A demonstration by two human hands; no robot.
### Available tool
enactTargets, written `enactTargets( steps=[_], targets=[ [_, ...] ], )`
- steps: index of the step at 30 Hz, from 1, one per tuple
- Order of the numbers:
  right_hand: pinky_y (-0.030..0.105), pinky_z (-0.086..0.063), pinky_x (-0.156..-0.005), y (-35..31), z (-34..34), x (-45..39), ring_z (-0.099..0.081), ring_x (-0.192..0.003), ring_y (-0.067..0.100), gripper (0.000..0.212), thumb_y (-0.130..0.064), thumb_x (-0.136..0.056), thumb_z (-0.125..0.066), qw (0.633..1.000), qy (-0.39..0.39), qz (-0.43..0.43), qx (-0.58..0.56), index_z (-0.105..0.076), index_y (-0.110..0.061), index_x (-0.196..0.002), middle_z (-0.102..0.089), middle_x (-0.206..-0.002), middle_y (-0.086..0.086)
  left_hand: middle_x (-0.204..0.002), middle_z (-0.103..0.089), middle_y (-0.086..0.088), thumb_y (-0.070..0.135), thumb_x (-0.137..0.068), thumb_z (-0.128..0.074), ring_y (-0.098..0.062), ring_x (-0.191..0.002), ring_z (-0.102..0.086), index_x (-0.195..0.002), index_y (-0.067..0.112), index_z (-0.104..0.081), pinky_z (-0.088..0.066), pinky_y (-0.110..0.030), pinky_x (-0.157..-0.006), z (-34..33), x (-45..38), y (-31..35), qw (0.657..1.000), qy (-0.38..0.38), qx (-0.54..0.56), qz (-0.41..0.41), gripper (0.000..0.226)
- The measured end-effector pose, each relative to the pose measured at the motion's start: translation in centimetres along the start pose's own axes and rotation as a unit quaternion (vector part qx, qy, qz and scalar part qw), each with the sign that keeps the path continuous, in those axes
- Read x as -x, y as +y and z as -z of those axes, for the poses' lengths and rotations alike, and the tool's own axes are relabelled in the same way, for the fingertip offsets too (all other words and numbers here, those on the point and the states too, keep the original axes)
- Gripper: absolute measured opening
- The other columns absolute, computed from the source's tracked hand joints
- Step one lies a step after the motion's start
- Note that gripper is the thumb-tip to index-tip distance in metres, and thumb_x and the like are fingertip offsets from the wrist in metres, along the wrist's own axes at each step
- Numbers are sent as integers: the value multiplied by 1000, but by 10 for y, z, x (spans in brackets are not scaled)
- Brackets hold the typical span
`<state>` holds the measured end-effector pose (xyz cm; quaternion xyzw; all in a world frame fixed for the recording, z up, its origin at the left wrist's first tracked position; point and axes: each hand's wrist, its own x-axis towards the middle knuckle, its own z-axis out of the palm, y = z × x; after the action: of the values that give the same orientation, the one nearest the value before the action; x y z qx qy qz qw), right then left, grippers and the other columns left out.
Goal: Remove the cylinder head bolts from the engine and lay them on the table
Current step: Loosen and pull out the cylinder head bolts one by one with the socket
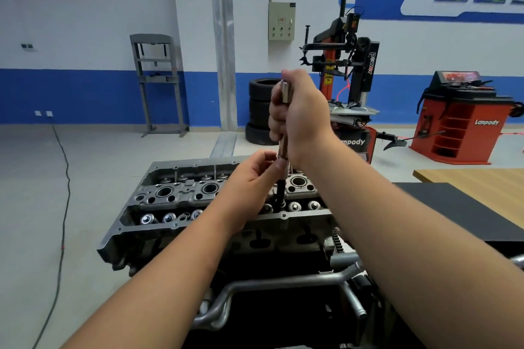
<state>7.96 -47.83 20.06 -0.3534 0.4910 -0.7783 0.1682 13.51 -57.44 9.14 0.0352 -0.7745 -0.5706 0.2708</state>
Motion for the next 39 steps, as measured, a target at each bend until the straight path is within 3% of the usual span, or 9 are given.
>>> enactTargets(
  steps=[4, 8, 11, 18, 23, 25, 30, 34, 39],
  targets=[
    [24, -26, -44, -6, 9, -7, -22, -42, 13, 42, -42, -93, -50, 989, -131, -65, 7, -48, -20, -58, -29, -46, -7, -114, -76, 15, 39, -111, -42, -4, -100, -72, -121, 32, -68, -48, -33, -86, 3, 4, 1, 1000, -29, -4, 7, 28],
    [26, -39, -49, 6, -3, -2, -44, -49, 12, 27, -42, -93, -59, 996, 23, 25, 79, -57, -18, -82, -53, -57, -6, -99, -77, 13, 39, -110, -46, 7, -67, -65, -110, 29, -68, -48, -17, -62, 1, 2, 3, 1000, 0, -15, 10, 24],
    [32, -41, -58, 7, -11, -2, -48, -56, 12, 22, -40, -87, -53, 990, 101, 55, 77, -58, -20, -82, -55, -58, -9, -93, -76, 10, 57, -95, -63, -4, -79, -68, -107, 28, -67, -58, -38, -82, -3, -1, 4, 999, 29, -16, 15, 31],
    [24, -25, -43, -3, 1, -8, -23, -42, 12, 44, -47, -95, -53, 993, -110, -45, 17, -48, -21, -59, -30, -48, -7, -113, -76, 14, 38, -111, -42, -3, -103, -71, -119, 31, -68, -45, -34, -87, 5, 3, 3, 999, -16, 14, 26, 29],
    [27, -39, -50, 1, -7, -1, -42, -47, 12, 32, -43, -97, -53, 994, 33, 9, 100, -55, -17, -77, -49, -55, -5, -97, -78, 9, 38, -103, -59, -1, -85, -73, -111, 25, -70, -50, -17, -72, 1, -1, 2, 999, 12, 40, 11, 19],
    [28, -41, -53, 3, -14, 1, -46, -51, 11, 27, -35, -95, -50, 992, 65, 26, 104, -58, -17, -77, -53, -57, -6, -85, -77, 8, 48, -80, -78, 0, -74, -70, -104, 17, -69, -51, -20, -71, 2, -3, 0, 998, 36, 57, 11, 40],
    [24, -26, -43, -4, -5, -2, -26, -39, 12, 41, -36, -95, -49, 999, -40, -13, 23, -45, -20, -58, -33, -44, -7, -96, -79, 11, 46, -81, -73, 3, -84, -70, -113, 23, -69, -49, -10, -70, 9, 0, -1, 995, 9, 96, 7, 39],
    [25, -24, -44, -6, 3, -5, -22, -43, 13, 40, -38, -95, -53, 994, -98, -36, 29, -43, -21, -60, -29, -47, -7, -112, -77, 9, 35, -109, -49, -6, -103, -71, -122, 27, -67, -47, -29, -85, 3, 2, 2, 999, -32, 13, 22, 24],
    [33, -38, -57, 1, -11, 3, -42, -51, 13, 27, -37, -97, -56, 992, 59, 38, 105, -52, -18, -79, -48, -56, -5, -98, -79, 3, 38, -102, -62, -18, -95, -75, -107, 21, -71, -56, -42, -86, -2, 3, 5, 1000, 2, 0, 12, 20]
  ],
)
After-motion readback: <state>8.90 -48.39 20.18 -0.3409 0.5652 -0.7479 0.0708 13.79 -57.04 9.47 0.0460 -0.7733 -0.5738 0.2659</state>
